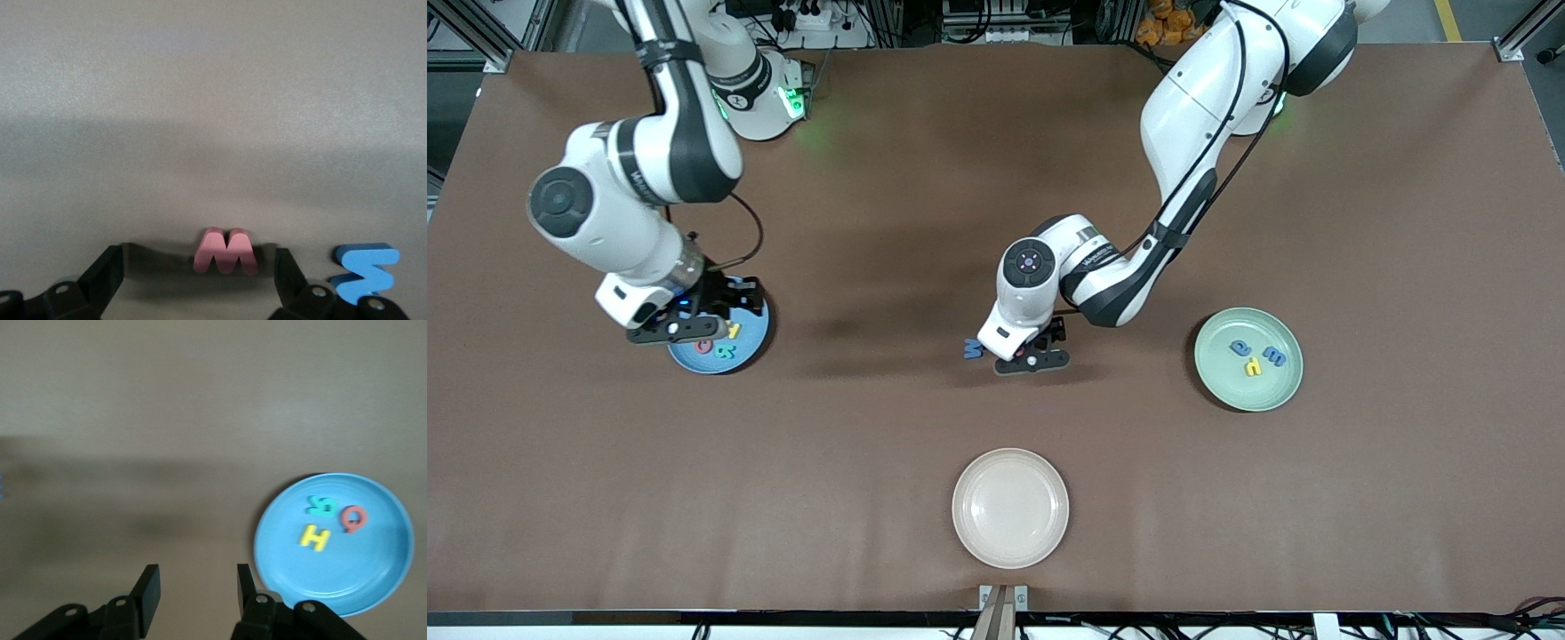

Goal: Sort uppercase to blue plate, lowercase to green plate
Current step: 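Release the cyan letter on the blue plate while the left gripper grasps pink m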

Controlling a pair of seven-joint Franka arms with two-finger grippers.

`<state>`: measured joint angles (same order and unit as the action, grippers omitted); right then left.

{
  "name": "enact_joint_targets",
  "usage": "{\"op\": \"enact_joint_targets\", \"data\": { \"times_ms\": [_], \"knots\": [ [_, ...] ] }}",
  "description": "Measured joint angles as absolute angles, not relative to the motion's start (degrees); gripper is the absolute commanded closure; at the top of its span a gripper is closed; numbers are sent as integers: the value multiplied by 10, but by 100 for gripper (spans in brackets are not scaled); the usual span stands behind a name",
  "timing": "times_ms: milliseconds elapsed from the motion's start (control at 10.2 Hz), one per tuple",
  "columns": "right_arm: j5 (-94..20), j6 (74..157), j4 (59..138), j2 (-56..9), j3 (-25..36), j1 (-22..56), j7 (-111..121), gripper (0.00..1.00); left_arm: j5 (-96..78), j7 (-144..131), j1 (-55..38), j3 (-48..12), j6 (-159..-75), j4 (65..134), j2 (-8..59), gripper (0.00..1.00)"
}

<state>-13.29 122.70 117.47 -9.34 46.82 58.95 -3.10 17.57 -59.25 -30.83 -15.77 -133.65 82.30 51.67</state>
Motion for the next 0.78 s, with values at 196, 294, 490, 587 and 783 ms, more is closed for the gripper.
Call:
{"op": "enact_joint_targets", "data": {
  "times_ms": [196, 294, 490, 587, 783],
  "knots": [
    [-133, 1234, 1169, -94, 445, 595, -91, 45, 176, -589, -308, -157, -1337, 823, 517, 0],
    [-133, 1236, 1168, -94, 442, 595, -102, 46, 176, -584, -308, -157, -1337, 822, 517, 0],
    [-133, 1237, 1168, -94, 442, 594, -107, 48, 176, -583, -308, -157, -1337, 822, 517, 0],
    [-133, 1238, 1168, -94, 442, 594, -107, 48, 176, -583, -308, -157, -1337, 822, 517, 0],
    [-133, 1250, 1168, -96, 442, 594, -122, 48, 176, -583, -308, -157, -1337, 822, 517, 100]
  ]
}}
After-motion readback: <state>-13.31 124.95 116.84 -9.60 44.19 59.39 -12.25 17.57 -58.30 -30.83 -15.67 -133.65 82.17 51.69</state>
